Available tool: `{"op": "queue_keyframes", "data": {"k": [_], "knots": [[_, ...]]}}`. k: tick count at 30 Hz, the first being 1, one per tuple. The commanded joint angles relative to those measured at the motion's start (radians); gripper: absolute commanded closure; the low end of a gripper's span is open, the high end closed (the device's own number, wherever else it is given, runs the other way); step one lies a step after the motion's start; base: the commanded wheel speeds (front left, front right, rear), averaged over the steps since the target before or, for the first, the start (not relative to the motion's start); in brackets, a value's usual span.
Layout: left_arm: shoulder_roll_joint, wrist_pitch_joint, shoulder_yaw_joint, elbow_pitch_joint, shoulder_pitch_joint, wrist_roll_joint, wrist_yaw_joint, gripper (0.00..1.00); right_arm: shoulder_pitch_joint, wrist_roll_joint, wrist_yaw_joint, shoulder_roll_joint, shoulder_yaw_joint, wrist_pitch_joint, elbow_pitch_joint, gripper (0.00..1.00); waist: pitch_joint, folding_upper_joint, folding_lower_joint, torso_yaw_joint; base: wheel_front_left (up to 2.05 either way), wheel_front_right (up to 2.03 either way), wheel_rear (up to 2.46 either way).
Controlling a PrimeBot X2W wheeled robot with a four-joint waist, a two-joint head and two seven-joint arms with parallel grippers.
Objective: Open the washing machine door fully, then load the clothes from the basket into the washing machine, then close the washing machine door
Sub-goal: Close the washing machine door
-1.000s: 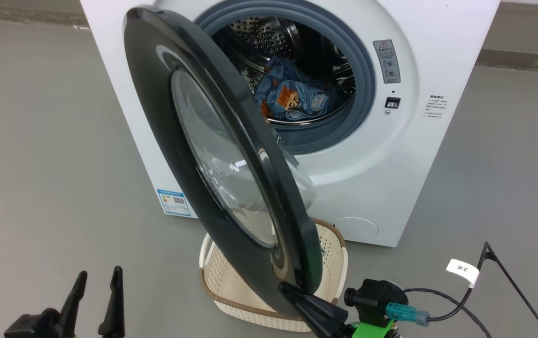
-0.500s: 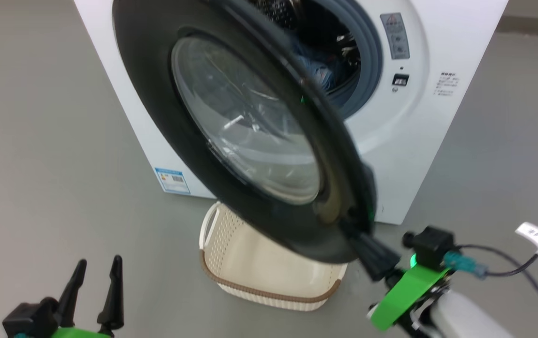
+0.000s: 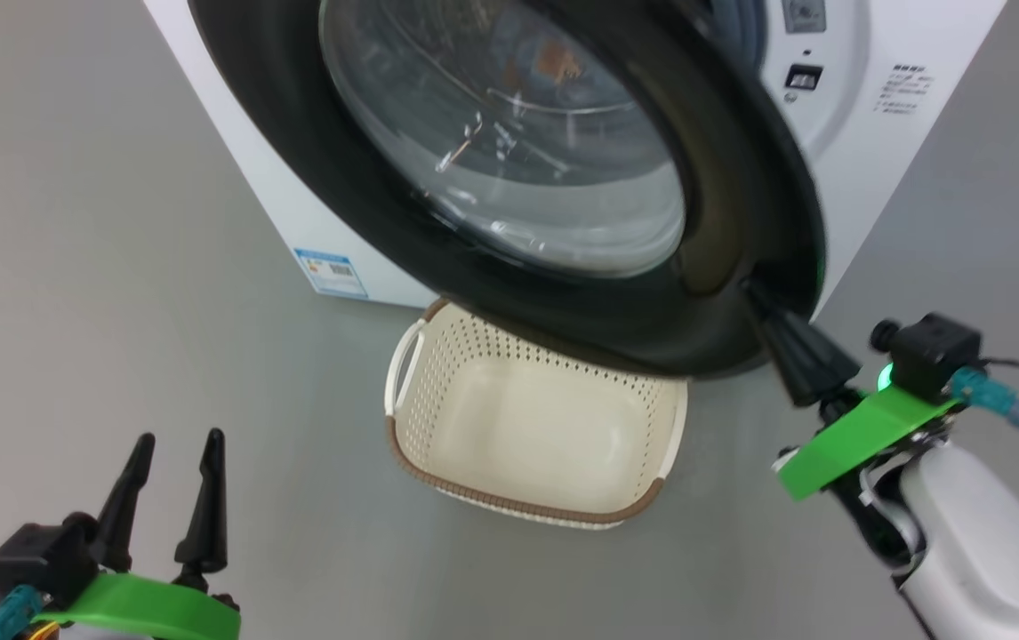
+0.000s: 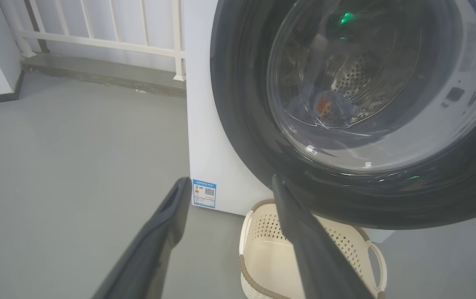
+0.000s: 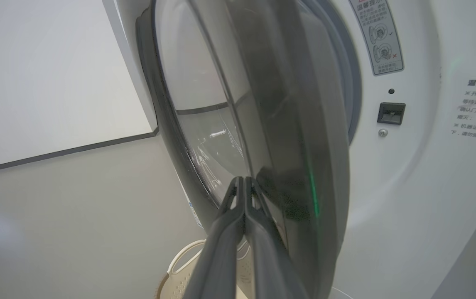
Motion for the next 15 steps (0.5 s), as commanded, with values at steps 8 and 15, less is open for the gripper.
{"op": "queue_keyframes", "data": {"k": [8,15], "knots": [[0.026,-0.006,0.043,-0.037,-0.075,-0.014,-0.003,0.00,-0.112,-0.017,0.000,-0.052,-0.020,-0.005,0.004,1.00,0.106,-0.0001,0.0000,0.031,0.00,0.00,0.00],[0.010,-0.006,0.044,-0.044,-0.102,-0.017,-0.003,0.00,-0.234,-0.031,0.000,-0.096,-0.008,-0.005,0.041,1.00,0.173,-0.0001,0.0000,0.038,0.00,0.00,0.00]]}}
